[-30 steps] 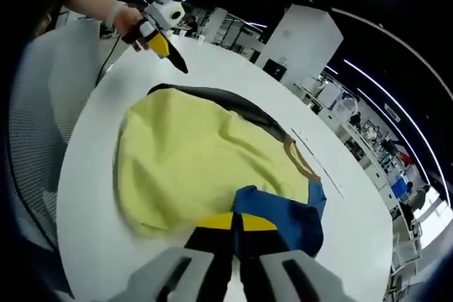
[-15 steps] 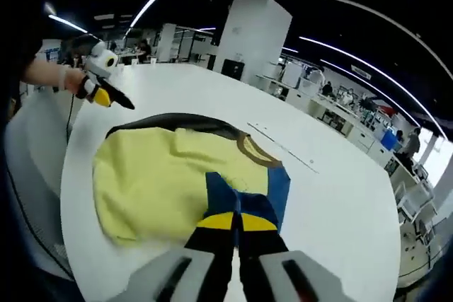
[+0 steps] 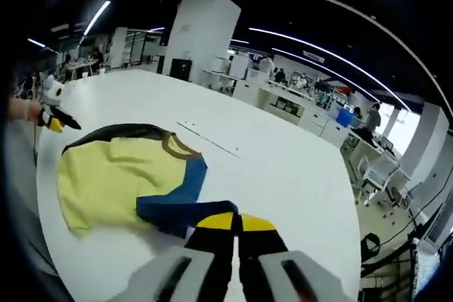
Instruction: Fold the garment on the visible template until the final outline fits inside the template.
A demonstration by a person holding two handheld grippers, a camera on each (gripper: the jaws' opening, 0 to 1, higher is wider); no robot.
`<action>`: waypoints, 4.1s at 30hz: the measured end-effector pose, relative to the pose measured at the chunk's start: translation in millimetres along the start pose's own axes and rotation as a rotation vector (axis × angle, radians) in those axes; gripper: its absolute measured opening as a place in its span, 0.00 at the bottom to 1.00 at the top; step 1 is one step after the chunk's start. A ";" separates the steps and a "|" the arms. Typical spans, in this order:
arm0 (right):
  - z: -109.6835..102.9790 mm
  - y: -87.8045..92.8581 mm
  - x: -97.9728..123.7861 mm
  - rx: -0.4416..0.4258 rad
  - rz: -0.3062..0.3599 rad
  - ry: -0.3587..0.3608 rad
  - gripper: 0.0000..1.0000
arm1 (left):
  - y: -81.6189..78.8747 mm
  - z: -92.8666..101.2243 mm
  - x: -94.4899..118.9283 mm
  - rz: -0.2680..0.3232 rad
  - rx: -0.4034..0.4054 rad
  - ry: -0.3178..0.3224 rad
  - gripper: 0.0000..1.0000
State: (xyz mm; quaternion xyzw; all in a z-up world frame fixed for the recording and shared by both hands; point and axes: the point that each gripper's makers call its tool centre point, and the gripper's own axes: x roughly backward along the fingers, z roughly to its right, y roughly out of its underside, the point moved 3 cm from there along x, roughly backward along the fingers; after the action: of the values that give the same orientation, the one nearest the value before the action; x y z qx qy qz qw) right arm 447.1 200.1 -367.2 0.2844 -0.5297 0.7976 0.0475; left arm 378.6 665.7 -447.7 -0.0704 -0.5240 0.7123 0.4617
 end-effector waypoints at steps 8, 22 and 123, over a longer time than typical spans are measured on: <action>42.4 19.6 14.7 -0.026 -0.063 0.094 0.00 | 0.8 -0.1 -1.2 -0.006 -0.001 -0.001 0.63; 96.8 81.0 31.7 -0.103 -0.256 0.199 0.00 | 3.4 -1.2 -4.5 -0.026 -0.001 -0.006 0.63; -78.0 94.0 29.6 -0.278 -0.054 -0.241 1.00 | 15.8 10.6 -1.4 -0.078 -0.047 0.004 0.58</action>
State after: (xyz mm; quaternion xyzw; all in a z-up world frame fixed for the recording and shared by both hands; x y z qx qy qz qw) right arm 355.5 220.6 -450.7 0.3828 -0.6289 0.6753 0.0438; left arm 364.0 657.1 -456.4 -0.0622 -0.5419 0.6811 0.4886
